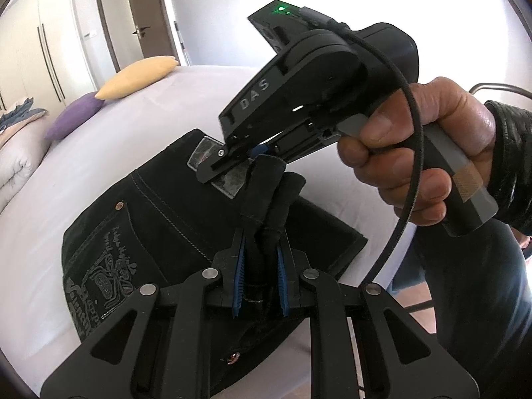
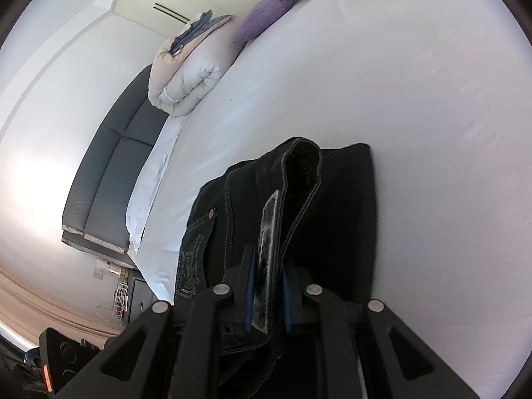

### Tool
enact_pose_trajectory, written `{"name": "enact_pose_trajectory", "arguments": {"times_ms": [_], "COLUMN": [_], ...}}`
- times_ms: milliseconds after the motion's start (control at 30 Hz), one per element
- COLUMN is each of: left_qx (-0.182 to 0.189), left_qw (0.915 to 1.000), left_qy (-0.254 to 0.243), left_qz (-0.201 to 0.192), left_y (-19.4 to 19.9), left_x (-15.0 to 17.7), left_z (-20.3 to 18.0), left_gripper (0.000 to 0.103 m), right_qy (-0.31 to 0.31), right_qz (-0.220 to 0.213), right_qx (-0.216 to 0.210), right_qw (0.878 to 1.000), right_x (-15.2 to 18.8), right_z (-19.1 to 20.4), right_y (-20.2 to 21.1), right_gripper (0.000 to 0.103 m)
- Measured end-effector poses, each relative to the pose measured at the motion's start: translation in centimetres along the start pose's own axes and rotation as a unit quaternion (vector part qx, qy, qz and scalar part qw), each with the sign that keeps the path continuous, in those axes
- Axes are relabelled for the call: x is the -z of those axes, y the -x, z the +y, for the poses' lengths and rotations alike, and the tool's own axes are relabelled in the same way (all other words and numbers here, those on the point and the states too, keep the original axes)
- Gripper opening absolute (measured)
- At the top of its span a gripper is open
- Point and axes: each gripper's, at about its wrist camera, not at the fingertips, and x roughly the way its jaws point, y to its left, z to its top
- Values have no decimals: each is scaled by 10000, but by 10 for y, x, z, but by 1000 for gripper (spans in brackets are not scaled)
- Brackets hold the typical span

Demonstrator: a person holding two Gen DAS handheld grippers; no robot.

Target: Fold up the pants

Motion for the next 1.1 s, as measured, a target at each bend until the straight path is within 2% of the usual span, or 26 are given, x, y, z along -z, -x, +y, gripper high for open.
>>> {"name": "enact_pose_trajectory", "arguments": {"times_ms": [100, 467, 567, 633, 733, 833, 867, 900, 967, 1100], "left_qx": [46, 203, 220, 330, 754, 918, 917, 903, 823, 556], "left_qw": [10000, 9995, 9996, 9992, 9956, 9913, 9895, 9863, 9814, 9669], "left_qy": [-67, -134, 6, 74, 540, 944, 1101, 1358, 1722, 2491], "left_qz": [34, 213, 180, 230, 128, -83, -170, -230, -213, 52], "left_y": [-6, -14, -17, -12, 9, 30, 36, 38, 31, -8], "left_x": [-5, -9, -11, -14, -13, -11, -12, -13, -11, -4], "left_z": [-9, 14, 21, 25, 46, 71, 83, 103, 131, 205], "left_gripper": [15, 16, 19, 25, 28, 28, 28, 28, 28, 28], "right_qy": [-40, -370, -423, -451, -516, -570, -588, -592, -422, 69], "right_qz": [-34, -192, -251, -273, -345, -572, -607, -612, -558, -61], "right_qx": [-4, -90, -308, -325, -112, 227, 221, 132, -48, -8], "right_qw": [10000, 9991, 9983, 9981, 9980, 9965, 9962, 9963, 9975, 10000], "right_x": [-2, 16, 18, 18, 20, 24, 25, 26, 31, 46], "right_z": [-7, -34, -42, -41, -36, -26, -23, -17, 1, 35], "right_y": [2, -1, -1, 3, 15, 37, 43, 48, 53, 33], "right_gripper": [14, 13, 14, 18, 27, 32, 32, 31, 18, 11]}}
